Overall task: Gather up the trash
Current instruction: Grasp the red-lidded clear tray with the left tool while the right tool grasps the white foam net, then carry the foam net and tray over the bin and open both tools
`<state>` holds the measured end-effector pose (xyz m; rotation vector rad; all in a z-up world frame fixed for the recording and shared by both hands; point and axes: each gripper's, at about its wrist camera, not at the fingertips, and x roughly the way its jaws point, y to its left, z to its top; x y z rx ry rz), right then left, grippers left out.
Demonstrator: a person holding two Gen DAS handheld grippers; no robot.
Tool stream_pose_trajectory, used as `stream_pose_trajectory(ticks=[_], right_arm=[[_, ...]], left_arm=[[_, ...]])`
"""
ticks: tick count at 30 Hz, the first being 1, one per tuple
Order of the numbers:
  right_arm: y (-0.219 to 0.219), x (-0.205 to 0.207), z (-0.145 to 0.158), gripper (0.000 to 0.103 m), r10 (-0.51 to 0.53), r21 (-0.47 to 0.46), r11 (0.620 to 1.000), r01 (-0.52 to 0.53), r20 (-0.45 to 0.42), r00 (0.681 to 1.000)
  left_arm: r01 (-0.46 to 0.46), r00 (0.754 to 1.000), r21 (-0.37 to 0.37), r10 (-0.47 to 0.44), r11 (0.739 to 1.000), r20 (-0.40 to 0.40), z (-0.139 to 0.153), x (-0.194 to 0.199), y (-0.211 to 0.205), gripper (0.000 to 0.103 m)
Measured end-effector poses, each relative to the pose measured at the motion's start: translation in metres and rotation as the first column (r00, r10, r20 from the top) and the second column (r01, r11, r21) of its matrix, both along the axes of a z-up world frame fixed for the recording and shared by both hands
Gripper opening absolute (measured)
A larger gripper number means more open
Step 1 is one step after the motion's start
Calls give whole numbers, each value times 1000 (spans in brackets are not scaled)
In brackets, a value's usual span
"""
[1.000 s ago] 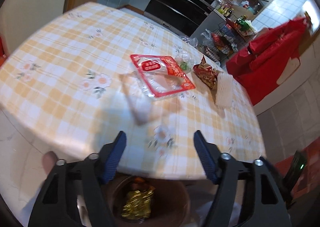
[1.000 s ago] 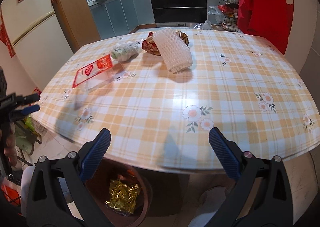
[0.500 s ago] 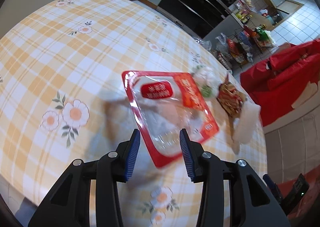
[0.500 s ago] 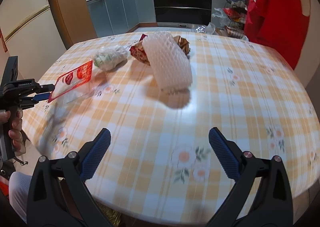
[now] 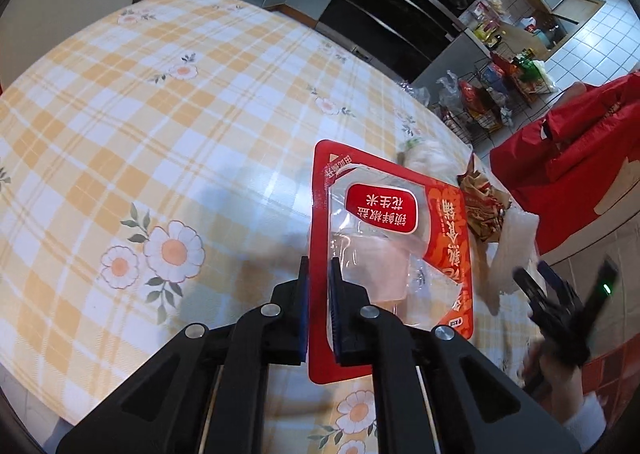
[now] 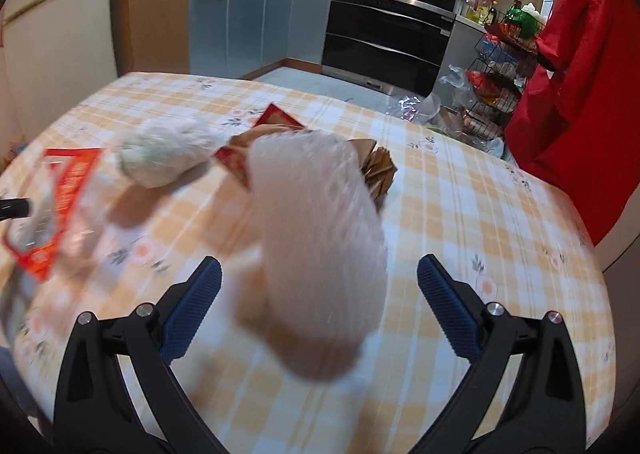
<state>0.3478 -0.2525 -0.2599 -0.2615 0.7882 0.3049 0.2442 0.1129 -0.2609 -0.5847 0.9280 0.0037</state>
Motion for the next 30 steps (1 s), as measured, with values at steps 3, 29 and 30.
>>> stream_pose_trajectory(ticks=[3,29,30], right_arm=[[-1,18,-7,91,-24,26,999,25,-45,999],[-72,-142,78,41,-83,334,937,102,-71,994],[-71,-152,80,41,-75,342,935,96,-74,994]], left_arm=[[-12,1000,-2,12,1000,15,7,-9,4,9],[-10,993,125,-5,992,119,75,-150,8,9],[-8,993,127,-7,992,121,77,-154,8,9]])
